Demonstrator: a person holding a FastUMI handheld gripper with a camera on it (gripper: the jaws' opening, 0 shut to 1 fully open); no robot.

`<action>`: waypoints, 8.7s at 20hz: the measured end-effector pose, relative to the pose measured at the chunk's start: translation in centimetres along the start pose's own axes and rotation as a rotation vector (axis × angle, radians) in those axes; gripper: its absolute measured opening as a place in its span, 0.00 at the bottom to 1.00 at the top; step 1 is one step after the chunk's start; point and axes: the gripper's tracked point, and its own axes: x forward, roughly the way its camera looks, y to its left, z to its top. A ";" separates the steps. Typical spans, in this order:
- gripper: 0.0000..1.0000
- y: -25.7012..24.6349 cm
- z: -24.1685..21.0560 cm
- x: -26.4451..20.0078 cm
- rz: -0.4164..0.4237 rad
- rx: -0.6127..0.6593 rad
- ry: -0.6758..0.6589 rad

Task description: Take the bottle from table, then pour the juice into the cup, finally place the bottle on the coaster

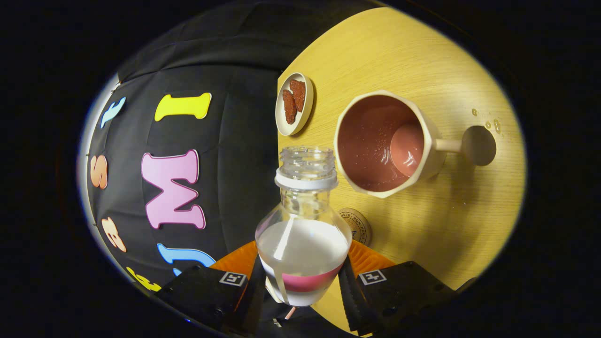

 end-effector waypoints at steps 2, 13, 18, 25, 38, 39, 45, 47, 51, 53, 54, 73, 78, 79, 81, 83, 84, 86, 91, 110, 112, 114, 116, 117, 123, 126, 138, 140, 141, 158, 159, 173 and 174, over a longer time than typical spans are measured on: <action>0.72 0.0 0.3 0.2 -0.007 0.053 0.003; 0.72 0.3 1.1 0.1 -0.019 0.294 0.001; 0.72 0.9 0.7 0.2 -0.026 0.381 0.030; 0.72 1.7 0.6 0.0 -0.024 0.477 0.064; 0.72 3.0 1.0 -0.4 0.016 0.649 0.076; 0.72 3.2 1.2 -0.5 0.022 0.663 0.077; 0.72 3.8 1.5 -0.5 0.053 0.743 0.074; 0.72 4.1 1.5 -0.5 0.069 0.776 0.079; 0.72 4.6 1.6 -0.4 0.087 0.814 0.074; 0.72 4.7 2.0 -0.5 0.098 0.840 0.062; 0.72 4.8 2.0 -0.5 0.103 0.846 0.060; 0.72 7.6 3.6 -1.5 0.176 0.959 0.025; 0.72 7.5 3.9 -1.4 0.181 0.978 0.015; 0.72 7.4 3.9 -1.4 0.182 0.977 0.012; 0.72 7.4 3.9 -1.5 0.178 0.958 0.016; 0.72 7.4 3.9 -1.5 0.181 0.944 0.014; 0.72 7.5 3.7 -1.5 0.183 0.945 0.015; 0.72 7.6 3.6 -1.5 0.183 0.939 0.017; 0.72 7.6 3.4 -1.7 0.191 0.893 0.005; 0.72 3.3 -3.2 -8.3 0.127 -0.532 0.036; 0.72 1.1 -4.7 -8.7 0.111 -0.714 0.086; 0.72 -1.1 -5.6 -8.7 0.104 -0.867 0.105; 0.72 -2.6 -4.9 -8.5 0.111 -1.045 0.067; 0.72 -2.8 -4.9 -8.5 0.125 -1.119 0.039; 0.72 -2.4 -6.0 -8.0 0.178 -1.491 -0.110; 0.72 -0.6 -6.7 -6.8 0.199 -1.613 -0.187; 0.72 4.1 -6.8 5.1 0.182 -1.736 -0.326; 0.72 3.7 -5.9 6.5 0.177 -1.720 -0.324; 0.72 3.4 -5.9 7.2 0.174 -1.708 -0.313; 0.97 1.8 -4.0 7.4 0.060 -1.663 -0.278; 0.98 1.6 -4.1 6.9 0.057 -1.663 -0.262; 0.97 5.2 -4.8 -6.8 0.138 -1.655 -0.282; 0.97 5.7 -4.9 -8.4 0.160 -1.648 -0.279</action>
